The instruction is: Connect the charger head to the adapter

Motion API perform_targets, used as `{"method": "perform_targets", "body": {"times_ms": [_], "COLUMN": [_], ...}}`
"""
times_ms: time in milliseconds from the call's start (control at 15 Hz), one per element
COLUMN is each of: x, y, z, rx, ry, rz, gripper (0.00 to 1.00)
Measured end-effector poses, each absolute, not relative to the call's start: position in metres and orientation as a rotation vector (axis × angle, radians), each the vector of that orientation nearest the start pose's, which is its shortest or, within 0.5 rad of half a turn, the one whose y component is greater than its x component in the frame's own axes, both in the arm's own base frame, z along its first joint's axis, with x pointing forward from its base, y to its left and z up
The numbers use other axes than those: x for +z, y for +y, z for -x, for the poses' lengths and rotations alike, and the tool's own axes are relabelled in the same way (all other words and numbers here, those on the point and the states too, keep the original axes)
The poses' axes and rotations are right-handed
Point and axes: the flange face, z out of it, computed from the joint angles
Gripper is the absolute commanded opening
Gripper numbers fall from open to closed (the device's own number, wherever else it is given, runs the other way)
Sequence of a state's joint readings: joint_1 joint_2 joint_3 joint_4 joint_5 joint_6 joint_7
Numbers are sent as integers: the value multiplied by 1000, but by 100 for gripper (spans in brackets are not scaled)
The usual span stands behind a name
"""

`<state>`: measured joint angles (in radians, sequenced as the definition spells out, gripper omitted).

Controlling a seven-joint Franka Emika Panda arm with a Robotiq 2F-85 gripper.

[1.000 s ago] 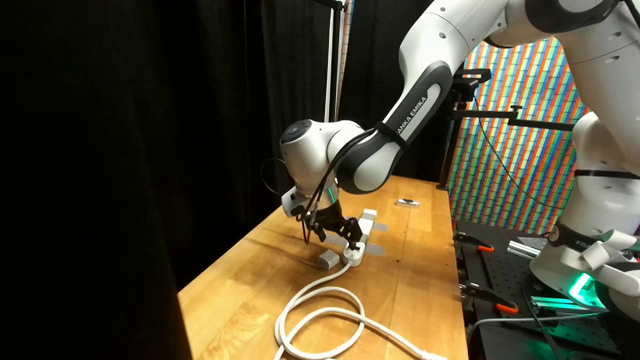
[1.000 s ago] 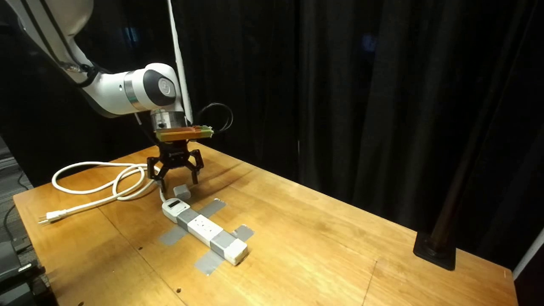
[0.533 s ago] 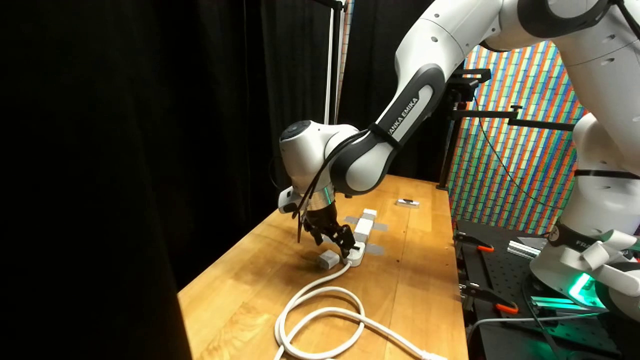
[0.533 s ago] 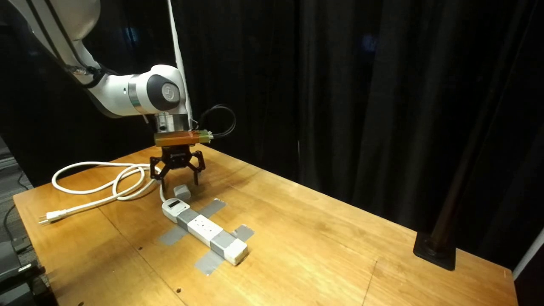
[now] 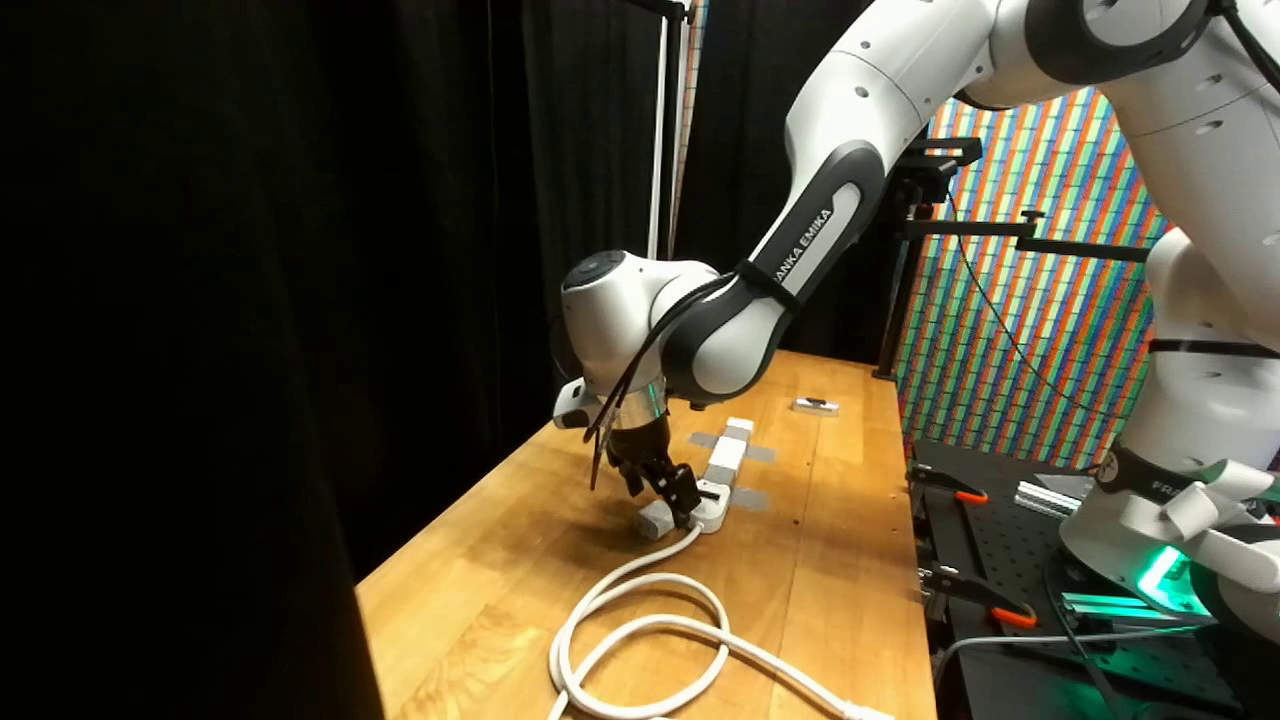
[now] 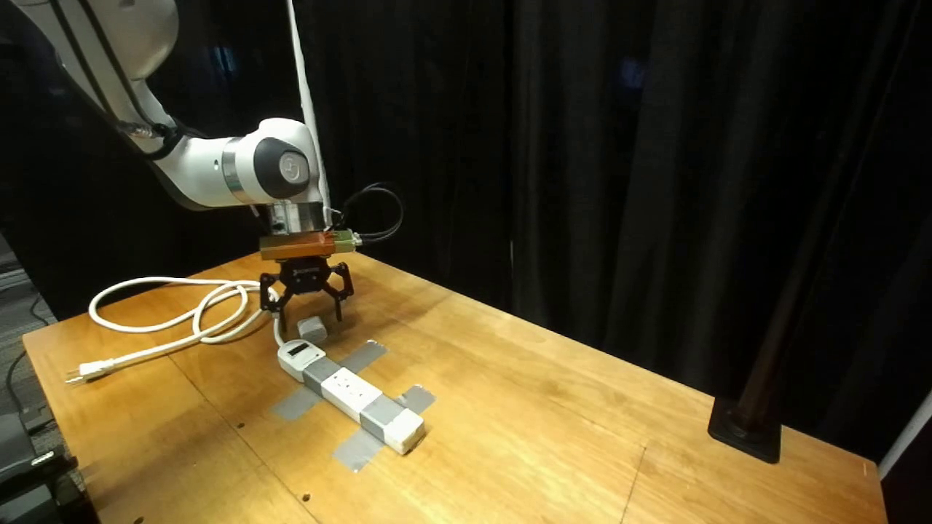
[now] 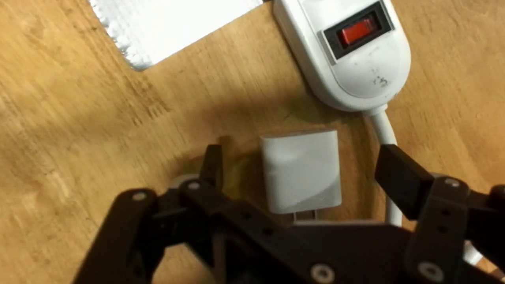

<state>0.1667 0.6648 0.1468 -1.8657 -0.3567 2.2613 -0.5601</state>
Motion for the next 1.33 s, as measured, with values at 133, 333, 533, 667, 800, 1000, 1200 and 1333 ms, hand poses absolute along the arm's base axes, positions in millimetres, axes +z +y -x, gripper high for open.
{"method": "perform_targets", "body": {"times_ms": [133,333,533,667,800,1000,1200,1333], "x": [135,128,129,129,129,130,142,161], "y": [177,175,172,171,171,166,153,139], "z": [-579,-578,-581,-581,-581,-582,-591,-602], "rx": [440,447,432,432,437,496,626,733], "ry": [-1697,-1679,-1676,-1681,-1719,-1811,-1924,-1991], "rz": [2744,2751,2760,2756,2732,2686,2679,2715], "gripper": [51,27,23,23,23,23,23,23]}}
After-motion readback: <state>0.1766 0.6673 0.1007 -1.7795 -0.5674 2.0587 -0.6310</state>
